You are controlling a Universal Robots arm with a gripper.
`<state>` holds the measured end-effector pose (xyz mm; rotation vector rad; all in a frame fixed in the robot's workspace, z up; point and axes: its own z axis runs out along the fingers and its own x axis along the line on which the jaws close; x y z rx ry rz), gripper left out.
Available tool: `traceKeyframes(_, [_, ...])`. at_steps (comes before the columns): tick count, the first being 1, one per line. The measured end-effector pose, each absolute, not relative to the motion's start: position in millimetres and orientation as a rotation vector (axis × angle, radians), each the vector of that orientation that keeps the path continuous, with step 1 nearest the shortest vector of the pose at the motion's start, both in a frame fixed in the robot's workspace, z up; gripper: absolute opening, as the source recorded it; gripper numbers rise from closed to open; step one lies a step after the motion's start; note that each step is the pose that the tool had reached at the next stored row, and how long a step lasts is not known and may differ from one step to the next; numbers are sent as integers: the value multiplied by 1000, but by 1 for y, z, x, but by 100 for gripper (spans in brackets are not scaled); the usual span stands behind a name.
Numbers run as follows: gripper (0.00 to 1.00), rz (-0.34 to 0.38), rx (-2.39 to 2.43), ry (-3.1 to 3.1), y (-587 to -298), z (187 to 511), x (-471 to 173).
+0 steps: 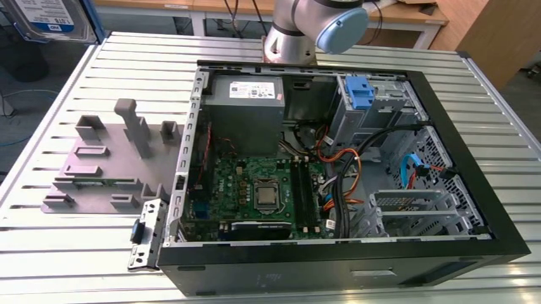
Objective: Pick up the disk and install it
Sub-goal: 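Pick up the disk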
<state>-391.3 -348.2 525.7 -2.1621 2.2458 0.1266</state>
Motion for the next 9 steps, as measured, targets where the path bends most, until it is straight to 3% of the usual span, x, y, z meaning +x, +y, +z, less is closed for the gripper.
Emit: traceKeyframes(9, [35, 127, -2162, 2246, -348, 527, -391])
